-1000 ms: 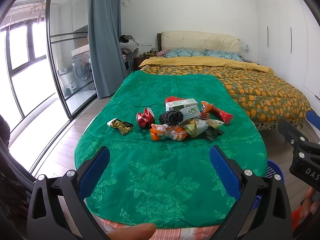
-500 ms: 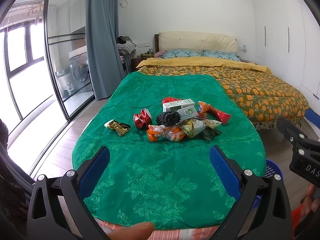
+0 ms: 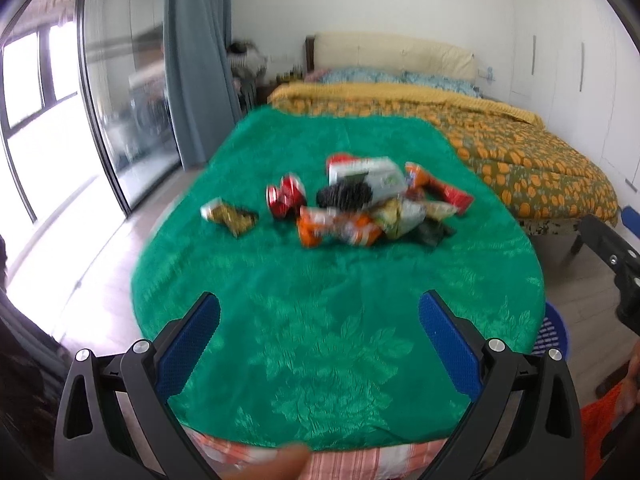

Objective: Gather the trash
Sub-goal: 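Grasp the orange-white wrapped bag with the left gripper while the right gripper grasps a snack bar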

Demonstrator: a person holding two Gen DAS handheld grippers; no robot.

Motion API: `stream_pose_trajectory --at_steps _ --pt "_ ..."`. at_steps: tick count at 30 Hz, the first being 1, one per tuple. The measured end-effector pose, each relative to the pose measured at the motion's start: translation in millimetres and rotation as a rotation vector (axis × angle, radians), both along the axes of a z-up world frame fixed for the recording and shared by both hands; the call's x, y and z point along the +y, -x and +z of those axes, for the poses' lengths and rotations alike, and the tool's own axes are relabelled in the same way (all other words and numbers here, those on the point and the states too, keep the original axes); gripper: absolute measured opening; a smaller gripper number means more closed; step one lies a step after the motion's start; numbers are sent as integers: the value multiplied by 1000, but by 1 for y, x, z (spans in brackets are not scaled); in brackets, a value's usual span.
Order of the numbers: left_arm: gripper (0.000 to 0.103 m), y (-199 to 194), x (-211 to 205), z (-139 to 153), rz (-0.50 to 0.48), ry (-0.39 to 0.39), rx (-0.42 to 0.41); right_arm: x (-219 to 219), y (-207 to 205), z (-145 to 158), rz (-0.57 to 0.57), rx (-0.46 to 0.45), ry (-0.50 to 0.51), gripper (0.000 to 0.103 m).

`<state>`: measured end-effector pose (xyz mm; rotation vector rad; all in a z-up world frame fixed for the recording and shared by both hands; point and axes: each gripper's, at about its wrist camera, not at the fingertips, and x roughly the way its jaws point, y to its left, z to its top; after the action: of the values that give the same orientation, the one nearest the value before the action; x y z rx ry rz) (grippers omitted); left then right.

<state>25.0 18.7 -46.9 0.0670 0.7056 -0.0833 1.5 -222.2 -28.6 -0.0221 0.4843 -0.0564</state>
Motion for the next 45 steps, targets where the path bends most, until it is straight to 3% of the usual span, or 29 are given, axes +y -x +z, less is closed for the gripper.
stream_pose_trajectory --at_steps 5,10,14,19,25,29,31,33,34,36,38,40,42,44,45 --pt "99 -23 19 -33 -14 7 65 3 -12 -18 7 45 -7 98" --pt "99 -69 26 -51 -198 1 98 5 -23 -36 16 93 -14 98" --pt "99 -124 20 -63 -371 -67 122 5 -29 -47 21 117 -18 98" --pt "99 -179 2 -79 -447 -217 117 0 -35 -57 9 142 -19 98" --pt "99 -221 -7 -88 -531 -207 118 -6 -44 -69 -9 179 -26 98" --pt "95 -221 -6 -85 -626 -167 160 -5 -46 -71 -8 188 -27 98" --pt "78 -212 -6 -85 -676 -141 187 -5 -46 -71 -8 186 -28 98" --pt "74 -204 -8 -86 -686 -142 204 -6 -49 -73 -9 190 -34 98" --pt "66 -201 -6 -86 -685 -138 208 -6 -49 -74 -8 195 -38 98" --pt "55 -194 3 -80 -692 -85 232 -6 -50 -76 -3 202 -41 98" --pt "50 -185 13 -74 -706 -30 252 -5 -48 -75 0 202 -41 98" --pt "50 -168 18 -67 -770 32 288 -6 -48 -75 -3 200 -42 98" --pt "51 -152 13 -65 -848 39 323 -9 -50 -75 -11 202 -50 98" --pt "68 -136 6 -64 -873 -25 291 -11 -52 -76 -15 209 -58 98" --pt "84 -135 5 -62 -865 -45 266 -12 -52 -77 -16 213 -60 98"
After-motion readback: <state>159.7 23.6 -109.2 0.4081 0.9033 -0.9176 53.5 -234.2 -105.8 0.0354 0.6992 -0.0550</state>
